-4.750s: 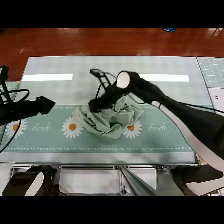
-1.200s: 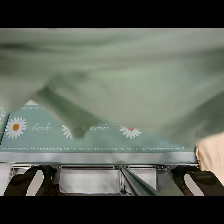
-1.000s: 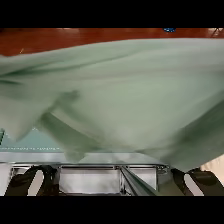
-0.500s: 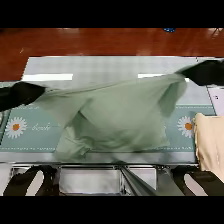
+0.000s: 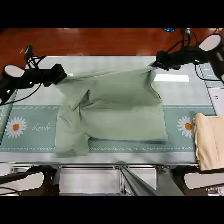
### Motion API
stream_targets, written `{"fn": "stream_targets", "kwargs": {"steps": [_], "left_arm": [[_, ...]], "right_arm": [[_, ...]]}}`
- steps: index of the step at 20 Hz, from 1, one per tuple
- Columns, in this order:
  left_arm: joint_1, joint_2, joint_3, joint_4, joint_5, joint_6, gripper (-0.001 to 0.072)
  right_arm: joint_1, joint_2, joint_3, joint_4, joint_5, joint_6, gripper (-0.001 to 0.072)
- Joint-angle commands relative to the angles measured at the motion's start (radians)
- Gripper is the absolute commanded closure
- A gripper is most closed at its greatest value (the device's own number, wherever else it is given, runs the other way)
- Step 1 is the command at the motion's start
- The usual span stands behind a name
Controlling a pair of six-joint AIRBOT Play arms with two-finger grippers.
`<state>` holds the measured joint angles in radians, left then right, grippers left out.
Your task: Fold the shirts.
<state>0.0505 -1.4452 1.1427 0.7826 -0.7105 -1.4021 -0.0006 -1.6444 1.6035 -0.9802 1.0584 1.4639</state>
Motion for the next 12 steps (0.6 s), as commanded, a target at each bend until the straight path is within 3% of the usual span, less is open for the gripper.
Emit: {"fn": "stream_targets", "kwargs": {"steps": [1, 2, 3, 7, 9, 10, 12], "left_arm": [[-0.001, -0.159, 0.177, 0.0, -0.096, 0.003, 0.057], [0.009, -0.167, 0.203, 0.004, -0.137, 0.003, 0.0274], [0.03, -0.168, 0.229, 0.024, -0.189, 0.006, 0.0196], [0.235, -0.161, 0.337, 0.15, -0.504, -0.009, 0.0197], [0.349, -0.148, 0.306, 0.166, -0.614, -0.008, 0.0197], [0.39, -0.14, 0.264, 0.166, -0.644, -0.007, 0.0197], [0.439, -0.122, 0.14, 0.164, -0.655, 0.009, 0.0197]], "right_arm": [[-0.019, -0.154, 0.122, 0.066, -0.016, 0.05, 0.0516], [-0.037, -0.16, 0.135, 0.1, -0.014, 0.049, 0.0307], [-0.063, -0.156, 0.151, 0.123, 0.005, 0.043, 0.0297], [-0.25, -0.07, 0.193, 0.103, 0.249, 0.018, 0.0303], [-0.334, -0.012, 0.182, -0.065, 0.415, 0.011, 0.0303], [-0.362, 0.033, 0.13, -0.171, 0.453, 0.009, 0.0303], [-0.402, 0.158, -0.097, -0.245, 0.378, 0.015, 0.0303]]}}
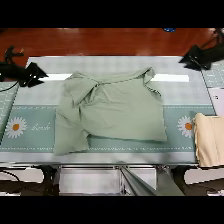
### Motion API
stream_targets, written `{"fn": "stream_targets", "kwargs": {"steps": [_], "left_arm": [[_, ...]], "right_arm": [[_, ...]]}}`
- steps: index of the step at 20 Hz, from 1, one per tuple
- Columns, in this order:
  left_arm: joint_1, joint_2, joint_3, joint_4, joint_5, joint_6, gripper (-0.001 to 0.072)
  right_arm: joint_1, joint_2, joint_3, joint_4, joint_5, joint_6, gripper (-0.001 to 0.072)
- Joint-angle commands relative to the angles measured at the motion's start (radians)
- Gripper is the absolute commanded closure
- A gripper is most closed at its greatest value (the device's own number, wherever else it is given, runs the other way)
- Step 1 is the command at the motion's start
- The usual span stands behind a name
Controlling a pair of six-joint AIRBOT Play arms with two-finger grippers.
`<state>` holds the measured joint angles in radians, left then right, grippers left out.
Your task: Fold the shirts.
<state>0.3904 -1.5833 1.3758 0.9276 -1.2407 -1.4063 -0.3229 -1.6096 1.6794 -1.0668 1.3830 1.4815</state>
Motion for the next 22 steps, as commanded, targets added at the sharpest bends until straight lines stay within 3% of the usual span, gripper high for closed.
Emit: {"fn": "stream_targets", "kwargs": {"steps": [1, 4, 7, 20, 22], "left_arm": [[0.106, 0.016, -0.153, 0.019, -0.125, 0.04, 0.0198], [0.1, 0.007, -0.275, 0.018, -0.113, 0.105, 0.0198], [0.096, 0.004, -0.304, 0.019, -0.09, 0.105, 0.0198], [-0.021, -0.061, -0.299, 0.034, -0.166, 0.104, 0.0219], [-0.028, -0.063, -0.299, 0.035, -0.185, 0.104, 0.032]], "right_arm": [[-0.095, 0.19, -0.31, -0.137, -0.018, -0.003, 0.0303], [-0.11, 0.375, -0.684, -0.055, -0.193, -0.032, 0.0303], [-0.11, 0.486, -0.87, -0.006, -0.238, -0.067, 0.0303], [-0.111, 0.533, -0.926, 0.048, -0.227, -0.072, 0.0303], [-0.119, 0.533, -0.926, 0.051, -0.227, -0.072, 0.0303]]}}
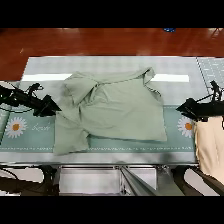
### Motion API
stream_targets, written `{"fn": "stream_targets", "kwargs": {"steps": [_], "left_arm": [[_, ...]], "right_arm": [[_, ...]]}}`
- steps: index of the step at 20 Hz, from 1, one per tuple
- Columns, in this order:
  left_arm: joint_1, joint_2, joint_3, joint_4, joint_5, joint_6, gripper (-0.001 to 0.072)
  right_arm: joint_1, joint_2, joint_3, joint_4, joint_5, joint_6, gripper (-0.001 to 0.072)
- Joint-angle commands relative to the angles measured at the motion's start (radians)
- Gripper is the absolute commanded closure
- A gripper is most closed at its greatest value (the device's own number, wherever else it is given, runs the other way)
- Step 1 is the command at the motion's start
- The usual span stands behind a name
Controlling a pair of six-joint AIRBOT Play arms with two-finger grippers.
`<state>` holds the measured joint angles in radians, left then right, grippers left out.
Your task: Fold the shirts.
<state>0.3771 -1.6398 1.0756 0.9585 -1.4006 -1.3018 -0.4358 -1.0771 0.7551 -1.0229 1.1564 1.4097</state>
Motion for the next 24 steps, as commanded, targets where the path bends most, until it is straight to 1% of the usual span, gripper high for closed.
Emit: {"fn": "stream_targets", "kwargs": {"steps": [1, 2, 3, 4, 6, 7, 8, 10, 12, 13, 15, 17, 21, 24], "left_arm": [[-0.024, -0.006, 0.0, 0.006, -0.029, 0.0, 0.0399], [-0.04, -0.006, 0.0, 0.01, -0.03, 0.0, 0.0522], [-0.06, -0.006, 0.001, 0.016, -0.024, 0.0, 0.0619], [-0.077, -0.005, 0.004, 0.022, -0.021, 0.01, 0.0692], [-0.1, 0.005, 0.02, 0.037, -0.022, 0.018, 0.0692], [-0.099, 0.016, 0.029, 0.037, -0.023, 0.017, 0.0692], [-0.096, 0.03, 0.039, 0.038, -0.023, 0.015, 0.0692], [-0.086, 0.056, 0.055, 0.038, -0.023, 0.015, 0.0692], [-0.082, 0.076, 0.06, 0.037, -0.025, 0.015, 0.0692], [-0.084, 0.08, 0.06, 0.037, -0.032, 0.015, 0.0692], [-0.085, 0.083, 0.06, 0.037, -0.044, 0.015, 0.0692], [-0.085, 0.083, 0.06, 0.037, -0.048, 0.015, 0.0692], [-0.085, 0.082, 0.06, 0.037, -0.048, 0.015, 0.0692], [-0.085, 0.082, 0.06, 0.037, -0.045, 0.015, 0.0691]], "right_arm": [[-0.02, 0.001, -0.002, 0.013, 0.0, 0.0, 0.0303], [-0.036, 0.001, -0.002, 0.025, 0.0, -0.002, 0.0303], [-0.052, 0.001, -0.002, 0.038, 0.005, -0.006, 0.0303], [-0.075, 0.005, -0.002, 0.048, 0.016, -0.015, 0.0303], [-0.131, 0.039, -0.002, 0.021, 0.05, -0.037, 0.0303], [-0.159, 0.061, -0.005, -0.02, 0.076, -0.037, 0.0303], [-0.185, 0.085, -0.022, -0.063, 0.104, -0.035, 0.0303], [-0.208, 0.124, -0.102, -0.096, 0.157, -0.035, 0.0303], [-0.175, 0.142, -0.199, -0.065, 0.151, -0.009, 0.0303], [-0.145, 0.139, -0.238, -0.052, 0.154, -0.013, 0.0303], [-0.097, 0.125, -0.295, -0.08, 0.154, -0.01, 0.0303], [-0.045, 0.094, -0.307, -0.11, 0.154, -0.007, 0.0303], [0.024, 0.037, -0.307, -0.085, 0.153, -0.002, 0.0303], [0.086, 0.004, -0.307, -0.057, 0.102, 0.018, 0.0303]]}}
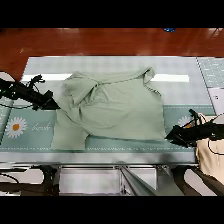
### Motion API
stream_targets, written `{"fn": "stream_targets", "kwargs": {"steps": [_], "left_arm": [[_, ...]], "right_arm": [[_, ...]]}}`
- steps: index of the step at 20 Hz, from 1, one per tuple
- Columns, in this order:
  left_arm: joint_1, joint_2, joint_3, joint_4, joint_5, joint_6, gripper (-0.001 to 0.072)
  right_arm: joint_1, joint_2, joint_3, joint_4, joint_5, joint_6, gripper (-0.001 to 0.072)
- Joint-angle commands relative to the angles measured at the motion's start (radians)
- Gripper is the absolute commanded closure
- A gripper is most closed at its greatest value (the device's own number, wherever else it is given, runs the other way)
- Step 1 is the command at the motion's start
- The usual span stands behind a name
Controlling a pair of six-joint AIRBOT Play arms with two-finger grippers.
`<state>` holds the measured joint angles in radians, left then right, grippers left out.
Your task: Fold the shirts.
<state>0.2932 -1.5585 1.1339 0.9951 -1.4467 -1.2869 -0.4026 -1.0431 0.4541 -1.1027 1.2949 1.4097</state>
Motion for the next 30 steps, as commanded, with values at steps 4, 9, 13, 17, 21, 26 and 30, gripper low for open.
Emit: {"fn": "stream_targets", "kwargs": {"steps": [4, 9, 13, 17, 21, 26, 30], "left_arm": [[-0.001, 0.001, 0.001, 0.0, 0.006, 0.0, 0.0691], [0.0, 0.007, 0.002, 0.0, 0.006, 0.0, 0.0691], [0.008, 0.089, 0.088, -0.076, 0.032, 0.0, 0.0691], [0.06, 0.264, 0.29, -0.368, 0.177, 0.0, 0.0692], [0.126, 0.482, 0.497, -0.409, 0.377, 0.0, 0.0691], [0.269, 0.725, 0.608, -0.389, 0.442, 0.001, 0.0692], [0.317, 0.898, 0.608, -0.246, 0.44, -0.003, 0.0692]], "right_arm": [[0.142, -0.092, -0.004, 0.159, -0.173, 0.018, 0.0303], [0.279, -0.142, 0.106, 0.322, -0.238, -0.092, 0.0678], [0.285, -0.121, 0.442, 0.265, -0.147, -0.072, 0.0679], [0.285, -0.119, 0.948, 0.183, -0.076, -0.019, 0.0679], [0.285, -0.107, 1.405, 0.117, -0.055, 0.019, 0.0679], [0.285, 0.03, 1.611, 0.06, -0.069, 0.02, 0.0679], [0.285, 0.176, 1.611, -0.031, 0.036, 0.023, 0.0679]]}}
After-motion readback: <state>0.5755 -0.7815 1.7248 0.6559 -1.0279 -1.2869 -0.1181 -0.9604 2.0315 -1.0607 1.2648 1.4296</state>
